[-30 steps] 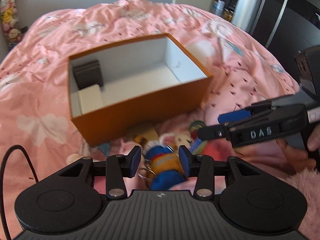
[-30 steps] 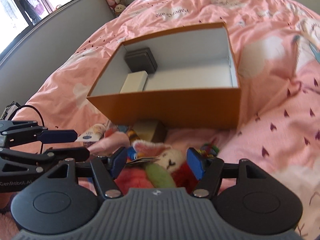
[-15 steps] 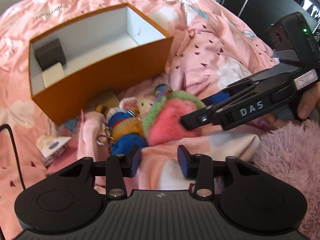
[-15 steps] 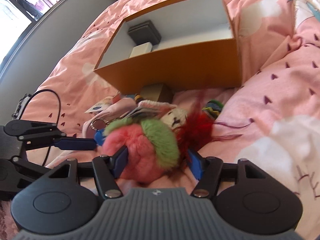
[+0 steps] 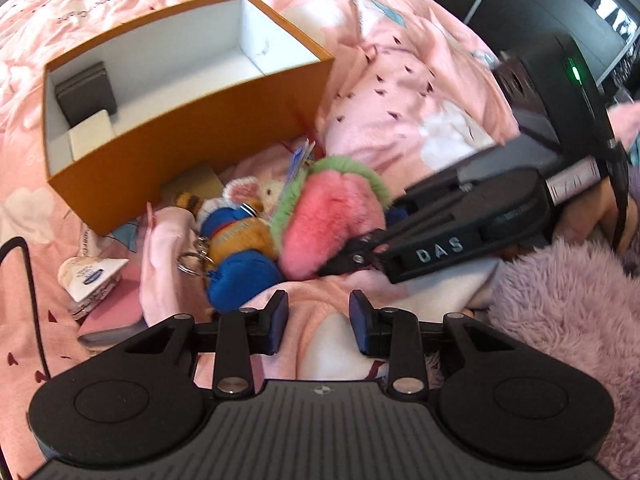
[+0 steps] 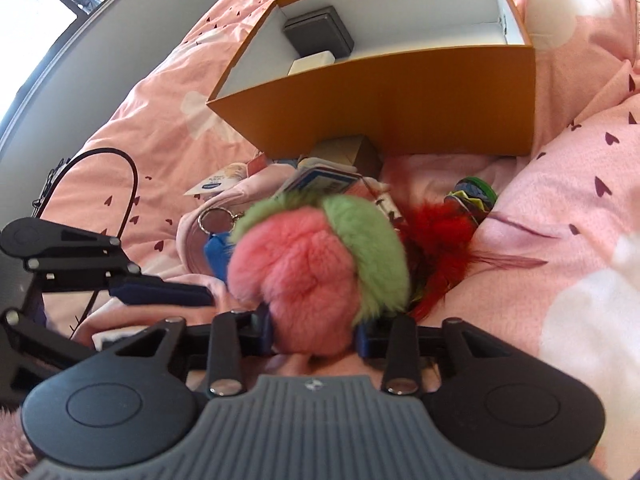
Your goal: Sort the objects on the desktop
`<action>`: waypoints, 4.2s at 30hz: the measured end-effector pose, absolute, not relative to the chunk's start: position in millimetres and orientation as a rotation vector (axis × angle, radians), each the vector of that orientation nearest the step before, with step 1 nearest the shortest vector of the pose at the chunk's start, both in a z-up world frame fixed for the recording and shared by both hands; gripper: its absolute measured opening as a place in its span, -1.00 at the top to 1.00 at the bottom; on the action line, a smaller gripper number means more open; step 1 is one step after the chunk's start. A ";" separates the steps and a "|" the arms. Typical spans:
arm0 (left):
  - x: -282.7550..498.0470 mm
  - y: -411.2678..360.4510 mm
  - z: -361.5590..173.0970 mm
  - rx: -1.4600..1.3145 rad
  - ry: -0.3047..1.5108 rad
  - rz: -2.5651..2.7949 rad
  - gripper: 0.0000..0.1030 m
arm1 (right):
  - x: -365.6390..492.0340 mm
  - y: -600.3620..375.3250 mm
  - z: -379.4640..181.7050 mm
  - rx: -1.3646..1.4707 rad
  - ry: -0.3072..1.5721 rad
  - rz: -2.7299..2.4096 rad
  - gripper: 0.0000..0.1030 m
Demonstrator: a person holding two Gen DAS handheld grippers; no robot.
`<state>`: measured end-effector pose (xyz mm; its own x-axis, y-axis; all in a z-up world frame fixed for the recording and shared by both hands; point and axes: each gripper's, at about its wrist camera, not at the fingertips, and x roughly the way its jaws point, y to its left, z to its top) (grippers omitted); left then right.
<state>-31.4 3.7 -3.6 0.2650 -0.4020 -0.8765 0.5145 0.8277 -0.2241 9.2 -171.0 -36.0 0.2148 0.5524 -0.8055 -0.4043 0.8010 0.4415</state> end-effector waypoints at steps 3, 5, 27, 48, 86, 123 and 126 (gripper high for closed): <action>-28.7 11.8 7.0 0.097 1.110 -0.593 0.27 | 10.9 -177.7 -32.7 0.163 1.156 0.635 0.93; -26.2 17.8 14.9 0.083 1.079 -0.565 0.27 | 13.9 -182.0 -29.4 0.151 1.119 0.592 0.96; -0.4 39.4 17.1 0.130 1.067 -0.362 -0.06 | 28.6 -198.5 15.7 0.113 0.899 0.481 0.78; 20.0 -9.8 -23.8 0.317 1.194 -0.534 -0.18 | 30.4 -162.4 -56.7 0.150 1.248 0.641 0.00; 25.9 -24.6 -42.6 0.395 1.221 -0.500 -0.43 | 17.4 -179.6 -48.2 0.089 1.178 0.572 0.05; 25.0 -5.3 27.9 -0.075 0.787 -0.463 0.17 | 37.7 -220.2 -5.3 0.087 1.008 0.528 0.06; 24.2 -9.3 20.9 -0.073 0.782 -0.469 0.17 | 36.9 -217.4 -12.8 0.084 1.048 0.532 0.03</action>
<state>24.2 -9.3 20.9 0.6121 -0.4331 -0.6617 0.3799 0.8949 -0.2343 36.9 -217.4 -12.8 0.3853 0.4566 -0.8019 -0.3778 0.8709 0.3143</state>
